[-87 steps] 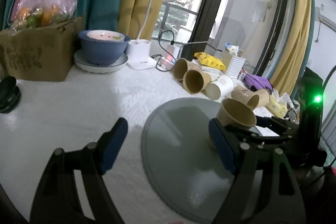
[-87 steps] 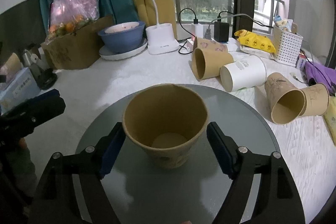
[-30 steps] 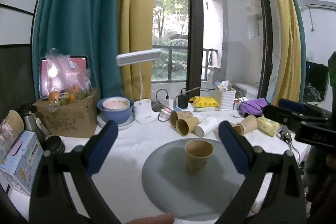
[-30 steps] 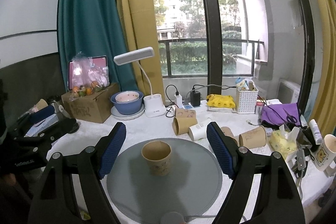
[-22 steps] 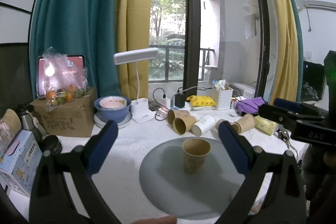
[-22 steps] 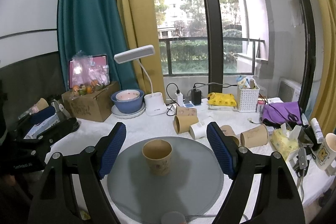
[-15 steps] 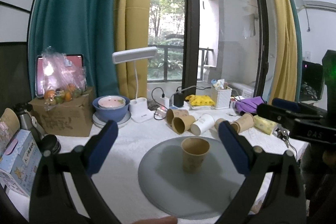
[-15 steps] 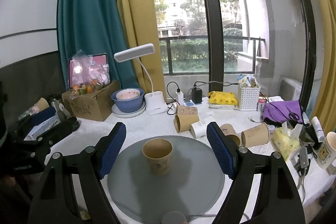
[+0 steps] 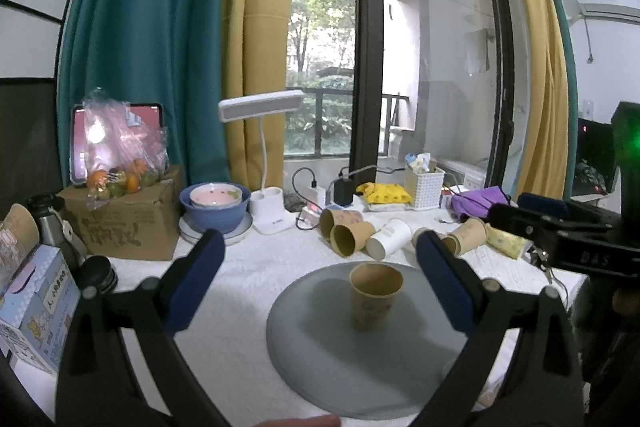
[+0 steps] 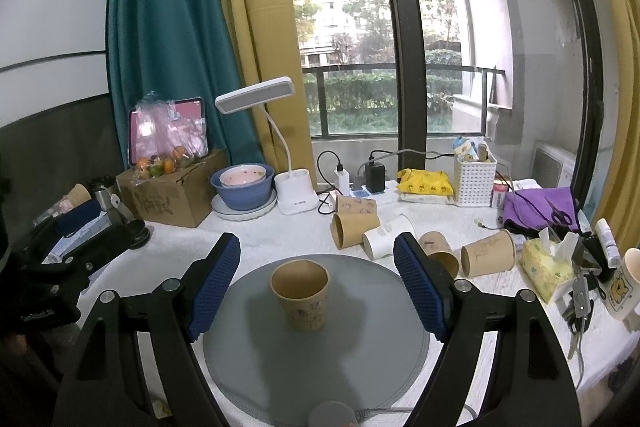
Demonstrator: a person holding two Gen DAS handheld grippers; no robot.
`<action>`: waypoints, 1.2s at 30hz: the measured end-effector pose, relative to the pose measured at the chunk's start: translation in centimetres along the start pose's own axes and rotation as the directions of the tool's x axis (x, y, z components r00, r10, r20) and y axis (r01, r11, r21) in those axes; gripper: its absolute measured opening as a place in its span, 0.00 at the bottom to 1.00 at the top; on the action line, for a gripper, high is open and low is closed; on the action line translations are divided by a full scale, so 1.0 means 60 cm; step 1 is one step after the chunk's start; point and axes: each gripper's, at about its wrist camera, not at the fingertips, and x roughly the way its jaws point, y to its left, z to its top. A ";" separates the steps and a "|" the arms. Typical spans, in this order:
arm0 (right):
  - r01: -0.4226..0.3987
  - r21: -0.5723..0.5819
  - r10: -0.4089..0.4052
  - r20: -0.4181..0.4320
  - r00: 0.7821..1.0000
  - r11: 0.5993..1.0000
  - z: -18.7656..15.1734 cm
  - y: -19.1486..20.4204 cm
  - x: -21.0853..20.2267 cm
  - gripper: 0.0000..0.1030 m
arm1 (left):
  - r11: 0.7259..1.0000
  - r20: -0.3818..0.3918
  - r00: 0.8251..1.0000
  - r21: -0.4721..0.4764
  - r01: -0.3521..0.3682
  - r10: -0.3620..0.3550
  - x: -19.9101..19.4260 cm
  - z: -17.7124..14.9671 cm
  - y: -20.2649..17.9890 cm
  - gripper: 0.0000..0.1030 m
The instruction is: Flip cup upright
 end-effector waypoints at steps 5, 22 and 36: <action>0.001 0.000 -0.001 -0.003 1.000 1.000 -0.003 0.000 0.001 0.79 | 1.000 0.008 1.000 -0.006 0.002 -0.002 -0.004 0.001 0.003 0.95; 0.001 -0.002 -0.001 -0.005 1.000 1.000 -0.003 0.000 0.002 0.79 | 1.000 0.010 1.000 -0.008 0.002 -0.002 -0.004 -0.001 0.004 0.95; 0.002 -0.004 -0.002 -0.007 1.000 1.000 -0.001 -0.001 0.003 0.79 | 1.000 0.006 1.000 -0.011 0.001 0.000 -0.002 -0.007 0.006 0.95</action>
